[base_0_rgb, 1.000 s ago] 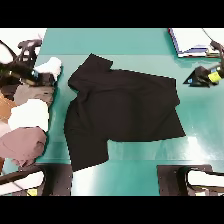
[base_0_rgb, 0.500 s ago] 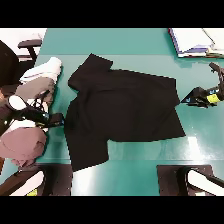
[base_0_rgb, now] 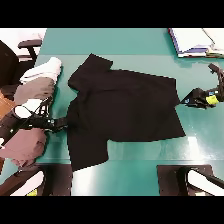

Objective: Fold the shirts.

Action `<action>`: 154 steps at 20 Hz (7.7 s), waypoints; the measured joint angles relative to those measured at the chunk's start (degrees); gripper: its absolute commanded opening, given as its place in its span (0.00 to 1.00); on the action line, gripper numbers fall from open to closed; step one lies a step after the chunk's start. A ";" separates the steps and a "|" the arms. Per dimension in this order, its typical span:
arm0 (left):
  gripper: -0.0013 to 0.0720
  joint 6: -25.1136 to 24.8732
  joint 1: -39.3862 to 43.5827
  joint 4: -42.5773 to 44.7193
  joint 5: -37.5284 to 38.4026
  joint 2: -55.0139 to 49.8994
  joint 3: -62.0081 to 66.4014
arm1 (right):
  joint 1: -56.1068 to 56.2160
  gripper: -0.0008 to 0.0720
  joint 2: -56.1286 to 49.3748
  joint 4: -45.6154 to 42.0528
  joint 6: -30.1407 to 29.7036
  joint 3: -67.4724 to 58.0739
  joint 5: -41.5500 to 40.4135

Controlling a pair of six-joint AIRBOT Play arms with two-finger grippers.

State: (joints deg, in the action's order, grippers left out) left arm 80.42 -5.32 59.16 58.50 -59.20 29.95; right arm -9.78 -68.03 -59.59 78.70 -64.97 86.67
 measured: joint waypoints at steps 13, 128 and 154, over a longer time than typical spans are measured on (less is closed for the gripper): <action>0.05 -2.78 0.02 -3.78 3.65 0.37 11.54 | -21.24 0.69 2.25 -4.66 -1.62 26.43 -3.61; 0.05 -3.34 0.11 -6.51 9.03 9.55 3.52 | -9.20 0.03 3.69 -3.78 -1.70 27.15 -6.86; 0.56 -6.80 0.02 -8.13 -0.59 -30.67 43.85 | 3.63 0.62 -27.78 0.17 3.32 -22.45 -9.14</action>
State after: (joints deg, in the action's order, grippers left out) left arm 73.63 -5.30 51.03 57.91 -89.86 73.80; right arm -6.15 -95.81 -59.42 82.02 -87.42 77.54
